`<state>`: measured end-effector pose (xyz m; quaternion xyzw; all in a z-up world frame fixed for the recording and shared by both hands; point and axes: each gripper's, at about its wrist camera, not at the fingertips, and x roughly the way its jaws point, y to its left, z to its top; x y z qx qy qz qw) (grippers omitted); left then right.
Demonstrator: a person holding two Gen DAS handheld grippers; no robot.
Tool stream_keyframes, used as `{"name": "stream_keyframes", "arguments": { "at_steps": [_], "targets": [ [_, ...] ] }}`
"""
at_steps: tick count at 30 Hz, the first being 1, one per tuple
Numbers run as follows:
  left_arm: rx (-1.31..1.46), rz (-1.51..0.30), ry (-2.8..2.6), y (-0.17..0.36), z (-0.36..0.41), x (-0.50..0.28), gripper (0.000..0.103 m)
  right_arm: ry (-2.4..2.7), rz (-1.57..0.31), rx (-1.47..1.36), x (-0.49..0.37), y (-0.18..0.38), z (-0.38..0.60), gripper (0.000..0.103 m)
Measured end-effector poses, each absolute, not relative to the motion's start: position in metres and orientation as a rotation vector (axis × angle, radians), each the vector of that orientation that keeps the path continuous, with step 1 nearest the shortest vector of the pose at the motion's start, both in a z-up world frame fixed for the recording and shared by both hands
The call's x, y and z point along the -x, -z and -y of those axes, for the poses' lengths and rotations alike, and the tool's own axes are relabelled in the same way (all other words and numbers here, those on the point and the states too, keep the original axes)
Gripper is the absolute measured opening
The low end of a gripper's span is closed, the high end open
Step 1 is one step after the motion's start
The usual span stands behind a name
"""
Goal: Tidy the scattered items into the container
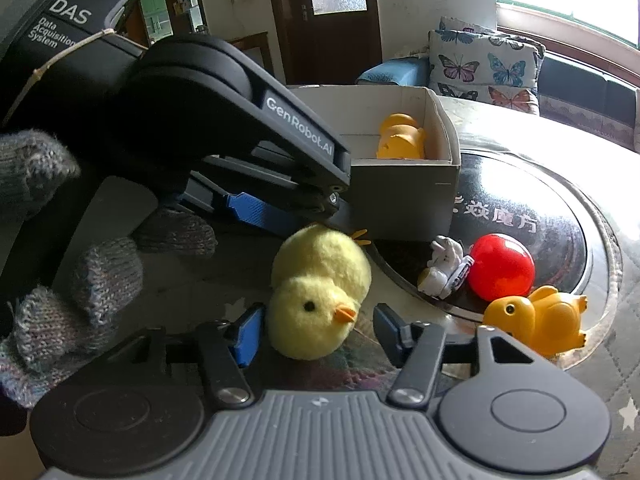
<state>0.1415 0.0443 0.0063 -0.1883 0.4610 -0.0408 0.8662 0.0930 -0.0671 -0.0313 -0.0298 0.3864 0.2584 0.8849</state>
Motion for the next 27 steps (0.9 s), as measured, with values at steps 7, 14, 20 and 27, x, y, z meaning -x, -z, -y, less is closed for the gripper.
{"name": "stream_keyframes", "arguments": {
  "at_steps": [7, 14, 20, 27],
  "targets": [
    [0.419, -0.966, 0.086, -0.0048, -0.0473, -0.1408, 0.043, -0.545, -0.806, 0.05, -0.0948, 0.0304, 0.0669, 0.058],
    [0.424, -0.947, 0.098, -0.0106, -0.0462, -0.1392, 0.043, -0.539, -0.801, 0.024, -0.0969, 0.028, 0.0675, 0.058],
    [0.416, -0.966, 0.091, -0.0071, -0.0447, -0.1397, 0.043, -0.554, -0.813, 0.031, -0.0973, 0.0309, 0.0653, 0.047],
    [0.412, -0.985, 0.108, -0.0071, -0.043, -0.1322, 0.043, -0.579, -0.816, 0.04, -0.0919, 0.0299, 0.0705, 0.046]
  ]
}}
